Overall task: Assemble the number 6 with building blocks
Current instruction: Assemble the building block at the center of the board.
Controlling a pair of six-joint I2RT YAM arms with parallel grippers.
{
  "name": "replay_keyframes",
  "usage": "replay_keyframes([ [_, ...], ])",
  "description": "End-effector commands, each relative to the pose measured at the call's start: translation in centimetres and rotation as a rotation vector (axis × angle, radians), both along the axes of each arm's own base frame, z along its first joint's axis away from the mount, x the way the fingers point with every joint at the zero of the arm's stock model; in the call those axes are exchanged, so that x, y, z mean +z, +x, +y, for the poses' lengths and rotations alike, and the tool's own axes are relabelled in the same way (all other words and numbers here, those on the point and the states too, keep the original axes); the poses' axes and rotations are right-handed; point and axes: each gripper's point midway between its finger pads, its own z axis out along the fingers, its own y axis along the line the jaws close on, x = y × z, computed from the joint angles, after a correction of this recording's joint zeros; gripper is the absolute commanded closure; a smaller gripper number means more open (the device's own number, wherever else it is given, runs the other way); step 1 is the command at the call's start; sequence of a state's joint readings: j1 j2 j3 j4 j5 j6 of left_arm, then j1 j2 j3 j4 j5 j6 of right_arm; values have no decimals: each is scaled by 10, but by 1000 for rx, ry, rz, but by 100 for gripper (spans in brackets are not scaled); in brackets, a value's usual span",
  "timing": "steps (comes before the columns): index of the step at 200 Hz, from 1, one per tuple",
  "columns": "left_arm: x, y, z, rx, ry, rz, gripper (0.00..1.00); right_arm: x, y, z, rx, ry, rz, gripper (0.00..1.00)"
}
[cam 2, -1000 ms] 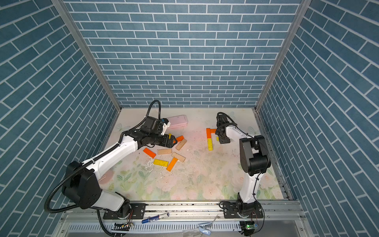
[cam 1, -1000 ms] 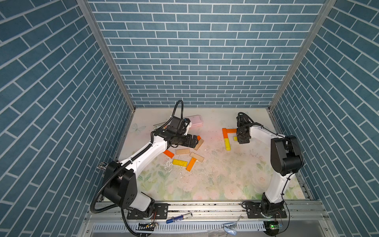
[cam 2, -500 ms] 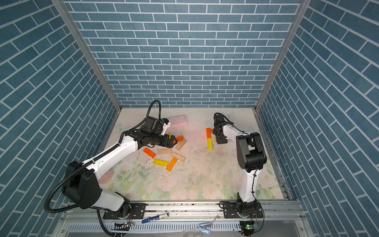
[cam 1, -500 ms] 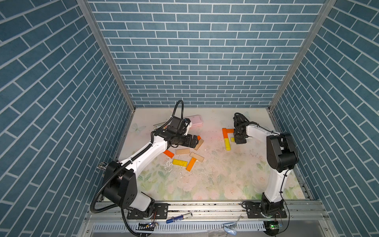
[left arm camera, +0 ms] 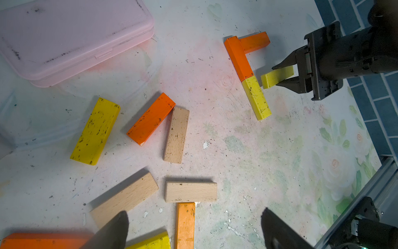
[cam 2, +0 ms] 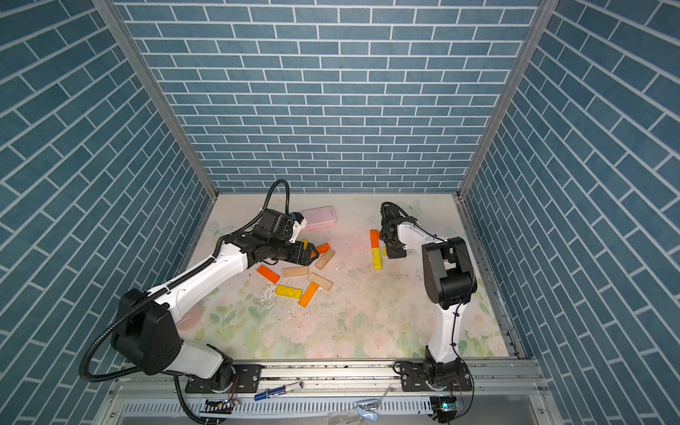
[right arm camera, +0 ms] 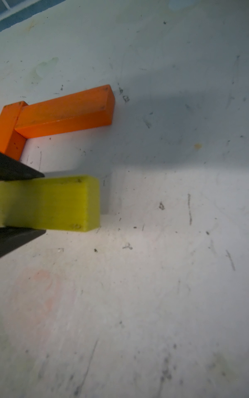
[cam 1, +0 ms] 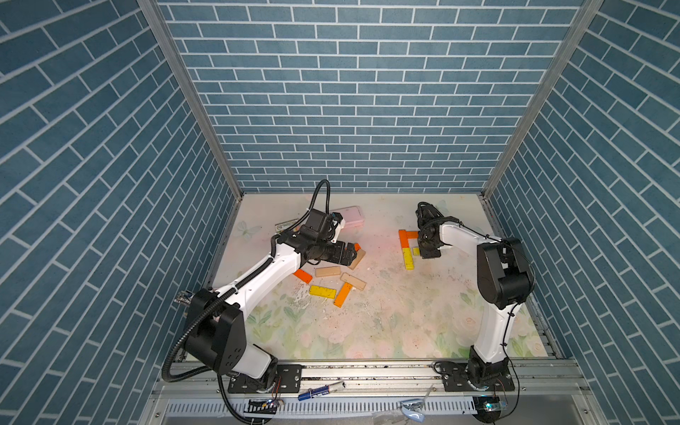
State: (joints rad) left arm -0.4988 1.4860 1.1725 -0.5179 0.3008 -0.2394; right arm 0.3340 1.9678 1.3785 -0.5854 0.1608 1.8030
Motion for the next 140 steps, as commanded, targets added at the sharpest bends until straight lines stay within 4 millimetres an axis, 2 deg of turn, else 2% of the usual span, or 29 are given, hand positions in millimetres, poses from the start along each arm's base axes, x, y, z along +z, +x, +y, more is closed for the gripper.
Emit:
replay_keyframes([
  [1, 3, -4, 0, -5, 3, -6, 3, -14, -11, -4, -106, -1, 50, 80],
  [18, 2, -4, 0, -4, 7, -3, 3, -17, -11, -3, -106, 4, 54, 78],
  [43, 0, -4, -1, -7, 10, 0, 3, -14, -8, -3, -107, 4, 39, 70],
  [68, -2, -4, -1, -8, 16, 3, 3, 1, 0, -3, -102, 3, 0, 57],
  [99, -3, -4, -1, -9, 18, 6, 3, 33, 8, -3, -79, -1, -54, 45],
  [121, -2, -4, -1, -11, 18, 3, 3, 63, 5, -8, -37, -34, -100, 43],
  [140, -2, -5, 0, -12, 20, 2, 3, 95, -2, -25, 55, -154, -151, 43],
])
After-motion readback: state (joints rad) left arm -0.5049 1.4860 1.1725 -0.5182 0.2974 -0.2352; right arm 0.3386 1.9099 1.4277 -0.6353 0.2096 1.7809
